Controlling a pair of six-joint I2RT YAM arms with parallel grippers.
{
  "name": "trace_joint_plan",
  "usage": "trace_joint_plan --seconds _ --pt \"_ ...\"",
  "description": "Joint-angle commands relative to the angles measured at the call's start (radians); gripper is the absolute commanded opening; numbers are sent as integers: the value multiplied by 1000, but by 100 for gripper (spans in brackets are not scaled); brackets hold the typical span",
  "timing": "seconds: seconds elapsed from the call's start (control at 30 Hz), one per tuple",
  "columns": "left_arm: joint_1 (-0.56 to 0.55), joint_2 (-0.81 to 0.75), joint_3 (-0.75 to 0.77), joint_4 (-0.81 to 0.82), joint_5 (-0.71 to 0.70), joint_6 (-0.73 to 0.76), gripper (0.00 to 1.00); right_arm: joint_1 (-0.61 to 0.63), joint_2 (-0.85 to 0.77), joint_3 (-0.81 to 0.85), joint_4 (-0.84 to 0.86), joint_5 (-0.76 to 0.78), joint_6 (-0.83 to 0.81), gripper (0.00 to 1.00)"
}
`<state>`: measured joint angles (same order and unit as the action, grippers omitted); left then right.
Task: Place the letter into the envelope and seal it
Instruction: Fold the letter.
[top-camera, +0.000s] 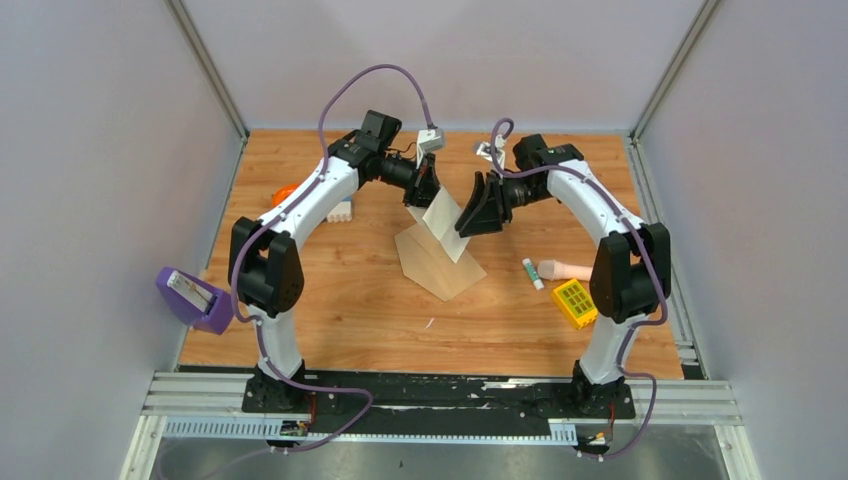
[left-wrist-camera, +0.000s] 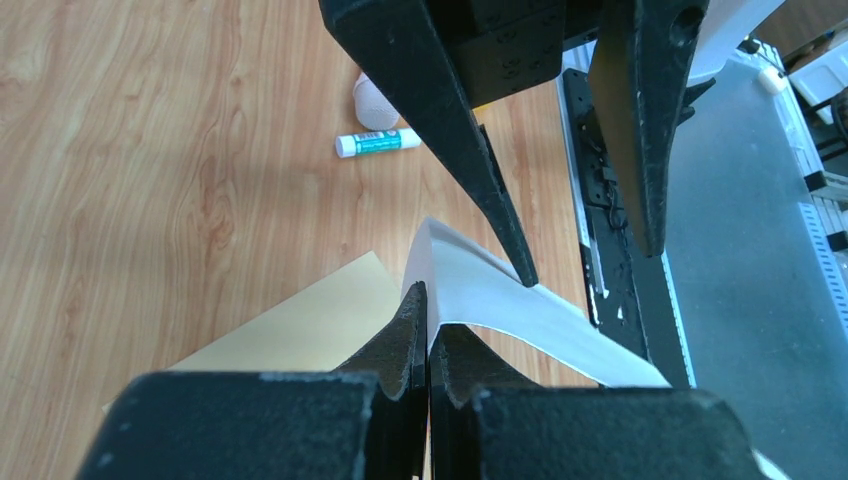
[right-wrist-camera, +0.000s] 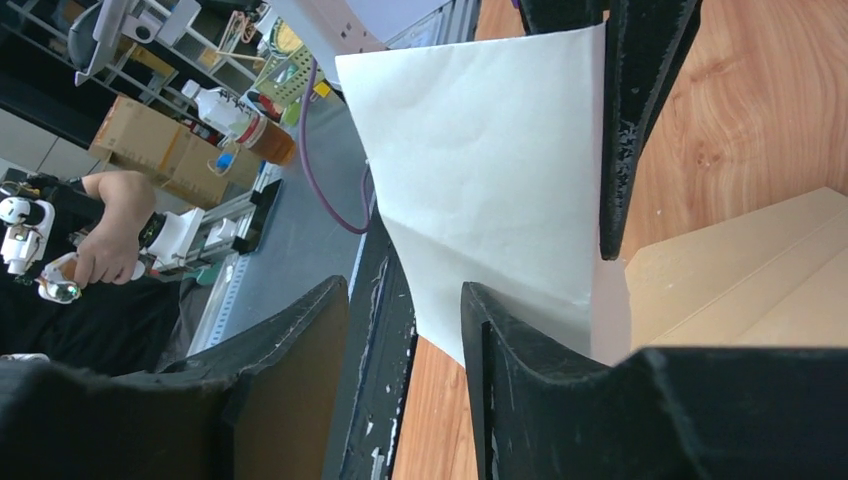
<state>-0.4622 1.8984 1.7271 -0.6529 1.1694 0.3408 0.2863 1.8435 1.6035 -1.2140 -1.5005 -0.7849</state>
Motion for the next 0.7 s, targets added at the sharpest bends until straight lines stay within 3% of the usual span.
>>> trace_joint_plan --seconds 0.0,0.23,0.47,0.67 --pt "0 -48 35 22 25 -13 0 7 -8 51 59 47 32 45" --pt "1 -60 32 21 23 -11 0 24 -145 -6 312 340 249 46" --pt "1 -68 30 21 25 -7 0 94 -214 -21 393 605 274 46" --pt "2 -72 24 22 25 -4 0 144 -193 -18 416 707 287 42"
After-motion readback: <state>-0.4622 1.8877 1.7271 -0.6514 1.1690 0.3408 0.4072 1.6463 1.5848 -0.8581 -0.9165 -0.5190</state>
